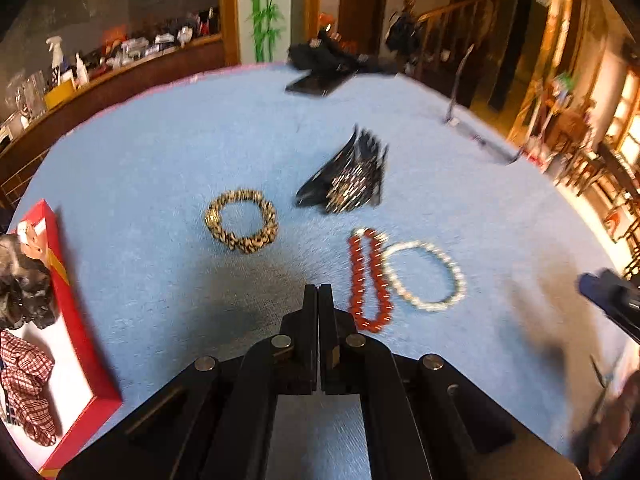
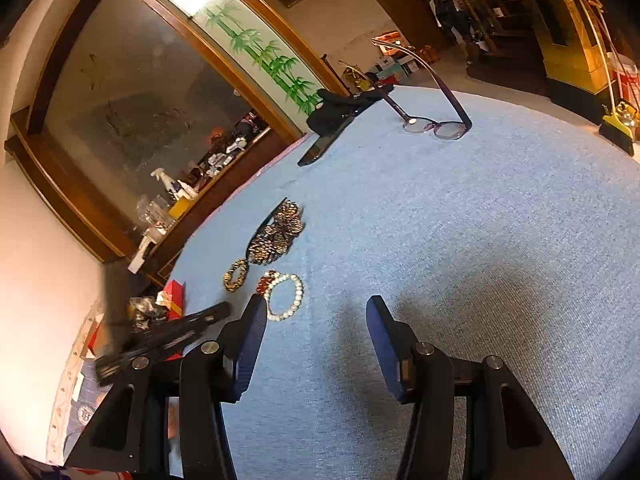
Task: Organize jewelry
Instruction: 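Grasp the leopard-print bracelet with the left gripper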
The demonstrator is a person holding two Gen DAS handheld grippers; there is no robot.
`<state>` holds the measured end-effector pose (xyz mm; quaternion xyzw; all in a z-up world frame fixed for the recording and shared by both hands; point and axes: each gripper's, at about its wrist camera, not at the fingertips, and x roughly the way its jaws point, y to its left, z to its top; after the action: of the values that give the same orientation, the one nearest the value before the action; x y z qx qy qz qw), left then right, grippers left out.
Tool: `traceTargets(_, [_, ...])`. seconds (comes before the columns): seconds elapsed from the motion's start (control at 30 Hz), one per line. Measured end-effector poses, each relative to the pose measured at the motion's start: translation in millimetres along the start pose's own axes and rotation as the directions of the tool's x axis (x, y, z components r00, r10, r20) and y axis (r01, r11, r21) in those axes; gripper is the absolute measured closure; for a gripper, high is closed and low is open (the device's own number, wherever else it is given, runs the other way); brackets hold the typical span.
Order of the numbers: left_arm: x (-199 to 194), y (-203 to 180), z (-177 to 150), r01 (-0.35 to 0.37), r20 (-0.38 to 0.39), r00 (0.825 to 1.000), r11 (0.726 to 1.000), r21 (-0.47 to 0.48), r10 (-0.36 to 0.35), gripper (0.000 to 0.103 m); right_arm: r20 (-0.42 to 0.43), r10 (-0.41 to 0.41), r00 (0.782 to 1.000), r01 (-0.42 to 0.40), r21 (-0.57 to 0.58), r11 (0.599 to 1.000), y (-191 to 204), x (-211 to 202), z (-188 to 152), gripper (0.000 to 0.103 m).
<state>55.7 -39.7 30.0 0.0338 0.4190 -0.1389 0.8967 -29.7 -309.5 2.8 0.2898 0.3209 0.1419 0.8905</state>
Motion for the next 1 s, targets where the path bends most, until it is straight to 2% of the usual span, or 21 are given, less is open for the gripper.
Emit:
traceTargets(0.07, [-6.8,1.7,3.5,0.028,0.026,0.999,1.000,0.002,-0.028,0.103,0.001,-0.017,1.000,0.017,-0.007,1.000,2.2,1.2,-0.3,0.046])
traceTargets(0.17, [-3.1,2.5,18.0,-0.023,0.032,0.999,0.999,0.027,0.022,0.102,-0.009,-0.040,0.999,0.040,-0.021,0.999,4.9,4.5,-0.6,0.043])
traceTargets(0.23, [10.0,6.1,29.6,-0.054,0.001,0.999,0.998,0.036,0.054,0.085,-0.004,-0.074,0.997,0.074,-0.021,0.997,5.9,4.8,-1.5,0.043])
traceTargets(0.4, [43.5,8.9,47.5,-0.116,-0.050,0.992,0.990,0.077,0.120,0.084,0.011,-0.106,0.994,0.106,-0.020,0.994,5.5,0.8,-4.0,0.043])
traceTargets(0.47, [57.3,8.9,50.2,-0.173,-0.070,0.981,0.980,0.095,0.180,0.084,0.011,-0.113,0.994,0.113,-0.022,0.993,5.6,0.3,-4.4,0.043])
traceTargets(0.53, [69.7,11.0,49.5,-0.144,-0.113,0.982,0.985,0.090,0.154,0.084,0.012,-0.114,0.993,0.115,-0.023,0.993,5.4,-0.5,-5.0,0.043])
traceTargets(0.57, [72.2,12.0,48.7,-0.160,-0.108,0.980,0.983,0.091,0.170,0.084,0.011,-0.114,0.993,0.114,-0.024,0.993,5.5,-0.9,-5.0,0.043])
traceTargets(0.6, [72.4,12.1,48.7,-0.170,-0.095,0.979,0.982,0.086,0.178,0.086,0.013,-0.114,0.993,0.114,-0.025,0.993,5.6,-1.3,-5.2,0.043])
traceTargets(0.63, [72.1,12.9,49.3,-0.162,-0.097,0.981,0.984,0.075,0.169,0.098,0.015,-0.114,0.993,0.114,-0.025,0.993,5.5,-1.7,-5.3,0.043])
traceTargets(0.73, [65.6,18.9,44.3,-0.159,-0.095,0.982,0.987,0.020,0.160,0.098,0.011,-0.111,0.994,0.111,-0.026,0.993,5.4,-1.4,-5.4,0.043])
traceTargets(0.83, [43.9,27.1,32.2,-0.088,-0.071,0.994,0.996,-0.036,0.085,0.098,0.012,-0.111,0.994,0.112,-0.027,0.993,6.1,-1.8,-5.9,0.043])
traceTargets(1.0, [-12.4,33.9,20.0,-0.016,0.039,0.999,0.998,-0.067,0.019,0.098,-0.038,-0.154,0.987,0.152,-0.036,0.988,10.5,8.6,-4.4,0.039])
